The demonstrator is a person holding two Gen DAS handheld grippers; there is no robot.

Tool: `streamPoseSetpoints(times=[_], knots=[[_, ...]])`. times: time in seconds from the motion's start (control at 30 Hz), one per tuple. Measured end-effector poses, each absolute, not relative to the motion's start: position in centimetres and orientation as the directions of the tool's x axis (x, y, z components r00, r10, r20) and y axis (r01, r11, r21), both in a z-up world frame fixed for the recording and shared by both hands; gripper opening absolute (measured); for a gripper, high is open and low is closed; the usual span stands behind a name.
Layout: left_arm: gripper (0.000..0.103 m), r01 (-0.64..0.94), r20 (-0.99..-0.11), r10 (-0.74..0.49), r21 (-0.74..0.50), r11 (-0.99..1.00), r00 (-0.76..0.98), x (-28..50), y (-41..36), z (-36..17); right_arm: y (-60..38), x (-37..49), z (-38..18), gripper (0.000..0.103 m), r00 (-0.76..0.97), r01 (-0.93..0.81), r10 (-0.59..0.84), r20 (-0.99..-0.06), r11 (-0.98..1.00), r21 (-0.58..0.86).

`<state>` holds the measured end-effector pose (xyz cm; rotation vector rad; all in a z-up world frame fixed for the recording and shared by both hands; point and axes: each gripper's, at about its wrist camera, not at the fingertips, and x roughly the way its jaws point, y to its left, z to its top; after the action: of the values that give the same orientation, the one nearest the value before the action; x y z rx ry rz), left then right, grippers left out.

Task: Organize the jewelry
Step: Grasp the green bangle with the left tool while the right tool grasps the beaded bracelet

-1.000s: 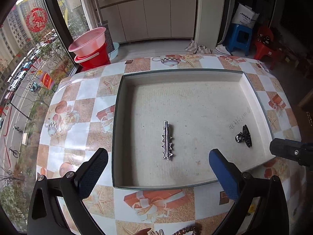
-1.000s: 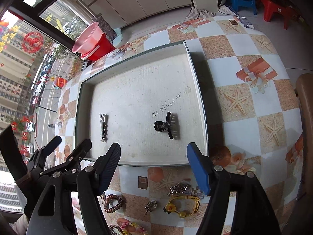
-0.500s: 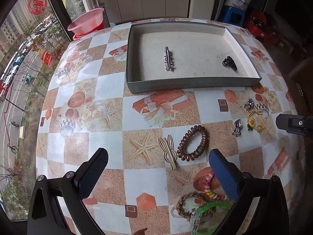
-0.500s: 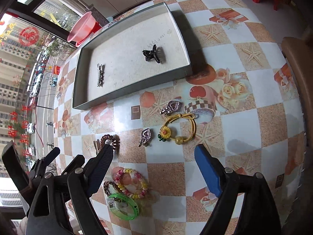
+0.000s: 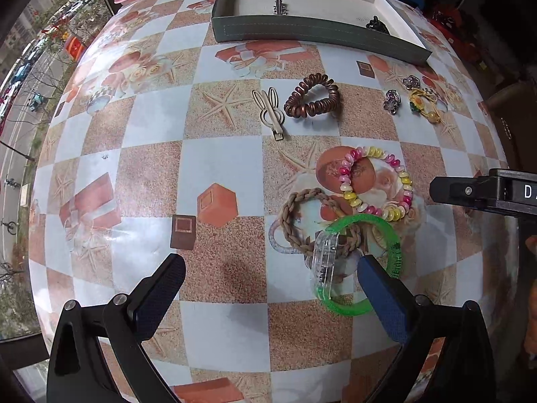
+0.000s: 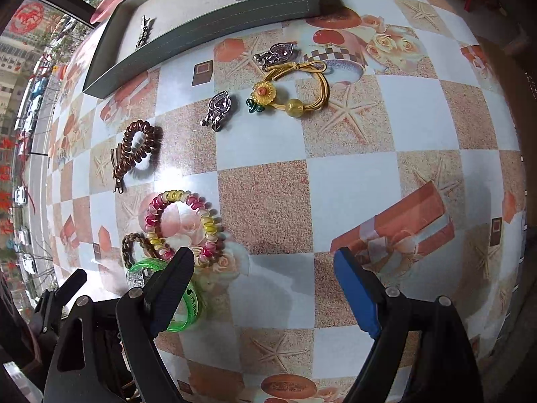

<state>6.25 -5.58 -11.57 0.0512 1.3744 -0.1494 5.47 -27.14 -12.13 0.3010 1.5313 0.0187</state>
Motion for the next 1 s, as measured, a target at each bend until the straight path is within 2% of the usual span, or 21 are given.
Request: streamPoseSetpoints(times=[0.17, 0.23, 0.3, 0.4, 0.5, 0.57, 0.67, 0.77, 0.83, 0.9, 1.0], knots=[[0.102, 0.138, -0.979, -0.086, -0.061, 0.989, 0.185, 6.2, -6.0, -12.2, -25.1, 6.3, -12.7, 0.087, 0.034, 0.124, 0.165, -0.986, 0.978, 0.168], [0.093, 0.152, -0.977, -0.086, -0.057, 0.987, 0.193, 6.1, -6.2, -12.3, -24.4, 6.7, -12.8, 0.087, 0.035, 0.105, 0.153, -0.988, 0.982, 0.156], [0.092, 0.166, -0.978, -0.078, -0.046, 0.985, 0.193, 6.1, -6.6, -12.7, -23.6, 7.2, -13.0, 0.086, 0.037, 0.083, 0.137, -0.990, 0.987, 0.140], [0.081, 0.180, -0.979, -0.076, -0.043, 0.983, 0.187, 6.3, -7.4, -13.3, -22.5, 7.7, -13.5, 0.074, 0.025, 0.060, 0.104, -0.994, 0.993, 0.106], [0.081, 0.177, -0.980, -0.075, -0.042, 0.983, 0.186, 6.1, -7.5, -13.7, -21.6, 7.9, -13.5, 0.071, 0.033, 0.035, 0.064, -0.997, 0.997, 0.065], [0.076, 0.173, -0.980, -0.078, -0.046, 0.984, 0.183, 5.8, -7.5, -14.0, -20.2, 8.0, -13.6, 0.068, 0.036, 0.007, 0.031, -0.999, 0.999, 0.032], [0.071, 0.179, -0.979, -0.072, -0.038, 0.983, 0.192, 5.3, -7.3, -14.0, -18.9, 7.6, -13.5, 0.059, 0.049, -0.040, -0.026, -0.998, 0.999, -0.028], [0.061, 0.190, -0.978, -0.074, -0.037, 0.981, 0.196, 5.1, -7.3, -14.0, -18.1, 7.7, -13.2, 0.044, 0.055, -0.054, -0.024, -0.998, 0.998, -0.027], [0.039, 0.197, -0.976, -0.088, -0.049, 0.979, 0.199, 5.1, -7.2, -13.8, -17.9, 7.4, -12.8, 0.022, 0.058, -0.060, -0.025, -0.998, 0.998, -0.028], [0.025, 0.204, -0.975, -0.118, -0.078, 0.976, 0.188, 5.3, -7.1, -13.8, -17.7, 7.2, -12.6, 0.011, 0.057, -0.063, -0.021, -0.998, 0.998, -0.025], [0.024, 0.206, -0.973, -0.146, -0.109, 0.973, 0.177, 5.6, -6.3, -12.9, -17.9, 7.1, -12.4, 0.010, 0.061, -0.046, -0.009, -0.998, 0.999, -0.012]])
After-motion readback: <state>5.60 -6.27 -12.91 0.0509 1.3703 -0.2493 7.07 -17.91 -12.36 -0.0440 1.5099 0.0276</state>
